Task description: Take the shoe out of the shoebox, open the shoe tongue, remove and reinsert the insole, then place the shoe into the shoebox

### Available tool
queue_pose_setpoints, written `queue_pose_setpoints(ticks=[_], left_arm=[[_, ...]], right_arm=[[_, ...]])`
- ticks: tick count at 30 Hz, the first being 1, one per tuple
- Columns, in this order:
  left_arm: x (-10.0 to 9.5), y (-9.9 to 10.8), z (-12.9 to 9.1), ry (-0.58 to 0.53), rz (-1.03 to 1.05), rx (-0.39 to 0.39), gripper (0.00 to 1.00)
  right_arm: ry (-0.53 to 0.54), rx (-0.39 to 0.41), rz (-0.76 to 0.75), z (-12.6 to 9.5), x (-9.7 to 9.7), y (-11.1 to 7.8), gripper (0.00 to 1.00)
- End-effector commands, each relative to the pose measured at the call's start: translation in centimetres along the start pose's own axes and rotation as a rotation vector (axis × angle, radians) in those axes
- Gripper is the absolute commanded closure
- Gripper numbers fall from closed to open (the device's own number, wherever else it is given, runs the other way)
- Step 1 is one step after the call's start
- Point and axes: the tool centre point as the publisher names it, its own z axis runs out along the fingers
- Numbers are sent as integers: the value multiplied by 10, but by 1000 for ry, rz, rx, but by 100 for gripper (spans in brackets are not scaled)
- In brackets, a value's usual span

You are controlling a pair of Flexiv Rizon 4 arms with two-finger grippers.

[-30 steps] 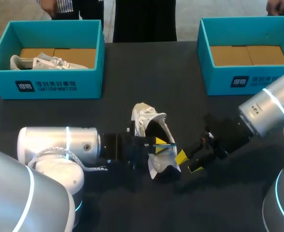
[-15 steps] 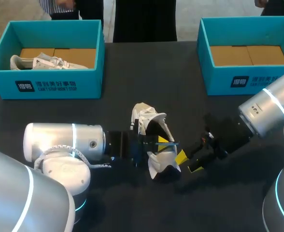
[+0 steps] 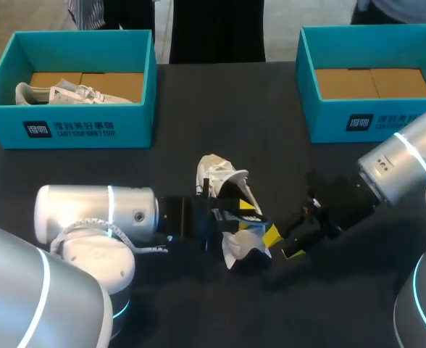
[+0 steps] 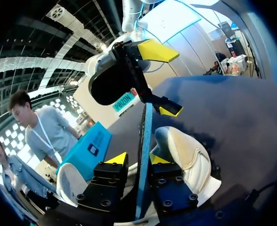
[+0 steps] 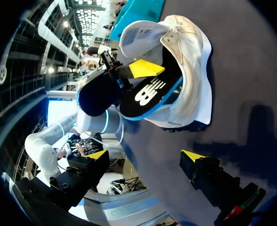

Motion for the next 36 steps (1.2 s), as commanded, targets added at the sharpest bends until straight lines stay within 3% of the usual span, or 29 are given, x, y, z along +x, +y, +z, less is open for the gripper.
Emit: queue_pose_setpoints(ticks=[1, 7, 8, 9, 10, 19, 36], left_arm=[[2, -7, -8, -7, 3, 10, 80], [2, -12, -11, -6, 6, 19, 82], [2, -12, -11, -5, 6, 20, 86], [2, -11, -11, -4, 6, 20, 97], [3, -11, -11, -3, 5, 20, 100], [6, -5, -7, 16, 21, 26, 100], [2, 22, 1, 24, 18, -48, 100]], right_arm=[[-2, -2, 0, 1, 0, 0, 0], [-2, -2, 0, 1, 0, 0, 0], [-2, -2, 0, 1, 0, 0, 0], [-2, -2, 0, 1, 0, 0, 0], [-2, -2, 0, 1, 0, 0, 0], [-2, -2, 0, 1, 0, 0, 0], [-2, -2, 0, 1, 0, 0, 0]])
